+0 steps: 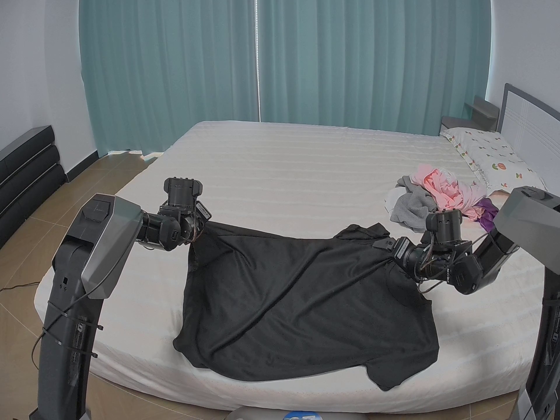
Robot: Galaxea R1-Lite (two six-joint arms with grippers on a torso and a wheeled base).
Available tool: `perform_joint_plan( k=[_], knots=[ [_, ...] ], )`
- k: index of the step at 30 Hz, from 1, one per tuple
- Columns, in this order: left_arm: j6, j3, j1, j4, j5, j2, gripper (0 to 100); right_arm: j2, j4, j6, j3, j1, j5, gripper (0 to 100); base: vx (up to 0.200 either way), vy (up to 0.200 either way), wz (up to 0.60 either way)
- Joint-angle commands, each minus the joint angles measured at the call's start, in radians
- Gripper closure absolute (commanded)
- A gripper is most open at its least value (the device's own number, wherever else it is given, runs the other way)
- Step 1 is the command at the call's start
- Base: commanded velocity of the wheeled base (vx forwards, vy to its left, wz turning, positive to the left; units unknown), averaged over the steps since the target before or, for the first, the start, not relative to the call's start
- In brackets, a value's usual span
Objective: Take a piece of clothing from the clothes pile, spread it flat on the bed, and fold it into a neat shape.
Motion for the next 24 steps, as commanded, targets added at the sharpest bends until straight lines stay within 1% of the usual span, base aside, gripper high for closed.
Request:
perform_joint_plan(
  k=[1, 2, 4, 5, 11, 16, 21, 24],
  knots=[
    [-0.004, 0.066, -0.004, 0.035, -0.002, -0.064, 100, 0.180, 0.144, 0.000, -0.253, -0.028, -0.019, 0, 0.000, 0.000, 0.00],
    [-0.004, 0.088, -0.004, 0.037, -0.002, -0.080, 100, 0.218, 0.190, -0.001, -0.331, -0.036, -0.039, 0, 0.000, 0.000, 0.00],
    [-0.004, 0.103, -0.005, 0.035, -0.002, -0.089, 100, 0.249, 0.227, -0.003, -0.391, -0.042, -0.062, 0, 0.000, 0.000, 0.00],
    [-0.004, 0.114, -0.005, 0.035, -0.002, -0.094, 100, 0.282, 0.254, -0.003, -0.452, -0.046, -0.083, 0, 0.000, 0.000, 0.00],
    [-0.004, 0.134, 0.000, 0.037, -0.002, -0.113, 100, 0.350, 0.270, -0.012, -0.592, -0.076, -0.139, 0, 0.000, 0.000, 0.00],
    [-0.002, 0.138, 0.007, 0.035, -0.002, -0.123, 100, 0.353, 0.312, -0.023, -0.685, -0.091, -0.139, 0, 0.000, 0.000, 0.00],
    [-0.002, 0.149, 0.021, 0.034, -0.001, -0.136, 100, 0.391, 0.337, -0.078, -0.734, -0.082, -0.140, 0, 0.000, 0.000, 0.00],
    [-0.001, 0.154, 0.038, 0.034, -0.001, -0.144, 100, 0.414, 0.337, -0.084, -0.756, -0.073, -0.142, 0, 0.000, 0.000, 0.00]
  ],
)
